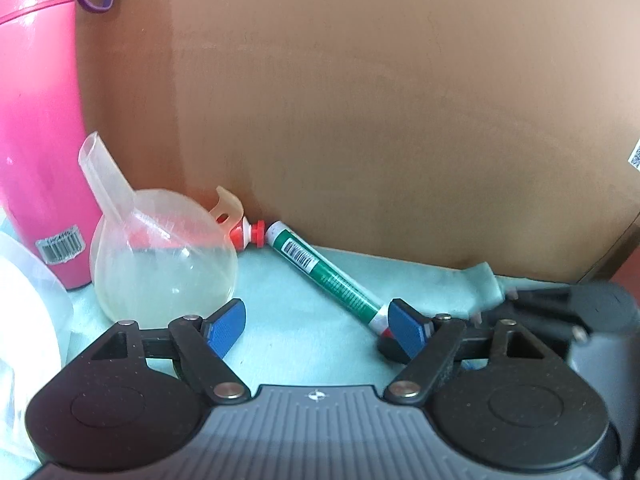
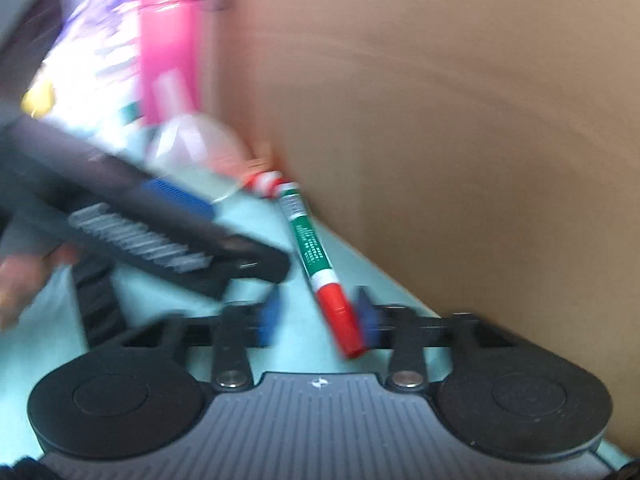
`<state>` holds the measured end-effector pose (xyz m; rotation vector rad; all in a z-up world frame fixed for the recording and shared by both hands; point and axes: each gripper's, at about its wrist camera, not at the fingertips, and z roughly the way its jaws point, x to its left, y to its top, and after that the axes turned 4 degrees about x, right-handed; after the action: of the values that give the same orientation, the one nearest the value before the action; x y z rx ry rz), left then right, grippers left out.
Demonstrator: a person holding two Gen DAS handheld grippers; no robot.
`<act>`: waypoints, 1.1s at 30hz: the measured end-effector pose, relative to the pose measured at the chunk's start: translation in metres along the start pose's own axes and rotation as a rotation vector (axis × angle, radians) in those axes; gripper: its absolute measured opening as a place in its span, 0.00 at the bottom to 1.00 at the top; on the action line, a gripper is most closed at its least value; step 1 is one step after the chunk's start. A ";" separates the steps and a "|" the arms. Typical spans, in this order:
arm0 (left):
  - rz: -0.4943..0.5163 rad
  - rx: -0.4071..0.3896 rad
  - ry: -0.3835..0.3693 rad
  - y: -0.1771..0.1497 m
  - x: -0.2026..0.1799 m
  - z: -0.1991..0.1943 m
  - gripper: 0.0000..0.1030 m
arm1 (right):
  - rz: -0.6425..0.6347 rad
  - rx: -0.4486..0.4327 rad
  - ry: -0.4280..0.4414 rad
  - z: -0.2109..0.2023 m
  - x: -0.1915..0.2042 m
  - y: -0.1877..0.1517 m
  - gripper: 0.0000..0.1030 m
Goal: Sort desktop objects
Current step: 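Move the right gripper toward the green marker with red cap, then close the right gripper on the marker while the left gripper grasps it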
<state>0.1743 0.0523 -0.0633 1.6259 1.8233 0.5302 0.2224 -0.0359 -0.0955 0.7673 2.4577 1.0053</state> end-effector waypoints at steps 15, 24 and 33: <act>0.138 0.072 -0.009 -0.018 -0.015 -0.025 0.39 | 0.070 0.058 -0.038 -0.087 0.060 -0.064 0.13; 0.230 0.078 -0.014 -0.048 -0.066 -0.023 0.48 | 0.178 0.035 -0.056 -0.138 0.079 -0.108 0.14; 0.237 0.060 -0.019 -0.053 -0.107 -0.041 0.33 | 0.186 -0.024 -0.105 -0.169 0.084 -0.119 0.14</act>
<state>0.1117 -0.0568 -0.0486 1.8943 1.6565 0.5652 0.0279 -0.1437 -0.0796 1.0290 2.3146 1.0292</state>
